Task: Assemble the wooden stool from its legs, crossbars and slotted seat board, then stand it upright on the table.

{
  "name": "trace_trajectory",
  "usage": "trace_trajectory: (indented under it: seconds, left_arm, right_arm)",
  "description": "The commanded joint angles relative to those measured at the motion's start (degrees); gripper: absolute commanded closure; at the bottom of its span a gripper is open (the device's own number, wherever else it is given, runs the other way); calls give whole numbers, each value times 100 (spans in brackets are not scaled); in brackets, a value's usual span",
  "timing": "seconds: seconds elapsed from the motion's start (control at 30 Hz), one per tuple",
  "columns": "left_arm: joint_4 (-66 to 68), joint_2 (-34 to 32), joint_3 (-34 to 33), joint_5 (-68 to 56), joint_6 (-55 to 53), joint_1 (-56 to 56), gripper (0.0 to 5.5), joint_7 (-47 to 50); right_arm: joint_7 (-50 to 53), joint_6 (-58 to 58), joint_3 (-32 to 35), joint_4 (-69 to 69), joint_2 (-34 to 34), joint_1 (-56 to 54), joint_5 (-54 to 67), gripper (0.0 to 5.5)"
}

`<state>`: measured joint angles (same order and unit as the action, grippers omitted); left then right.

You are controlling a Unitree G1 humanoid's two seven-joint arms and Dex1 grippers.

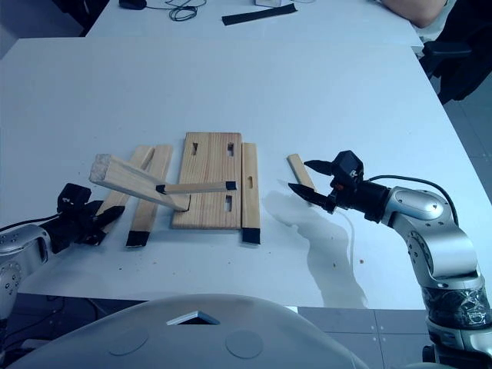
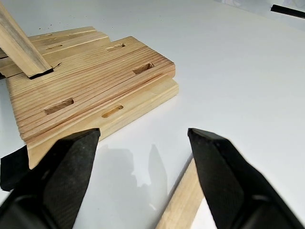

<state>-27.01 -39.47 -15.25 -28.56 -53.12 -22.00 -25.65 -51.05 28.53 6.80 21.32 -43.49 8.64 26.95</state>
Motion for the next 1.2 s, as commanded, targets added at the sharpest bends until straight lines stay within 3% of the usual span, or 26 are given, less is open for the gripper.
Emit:
trace_trajectory:
  seconds: [0.03, 0.33, 0.63, 0.9, 1.2]
  left_arm:
    - [426, 373, 91, -110, -510, 101, 345, 175]
    - [1573, 429, -206, -27, 428, 2781, 346, 242]
    - [2000, 720, 289, -425, 1416, 5108, 346, -883]
    - [1370, 767, 834, -1225, 1478, 5021, 346, -2481]
    - [1376, 863, 1090, -1450, 1556, 4987, 346, -3157]
  right_arm:
    - [-12, -37, -20, -105, -24, -196, -40, 208]
    - [-120, -75, 36, -459, -43, -584, -9, 208]
    - [-260, -117, -23, -1223, 154, -1583, 100, 208]
    - [-576, 697, 6, -1684, 651, -3183, 1124, 208]
    - [-850, 2196, 147, -1882, 1154, -4608, 2924, 208]
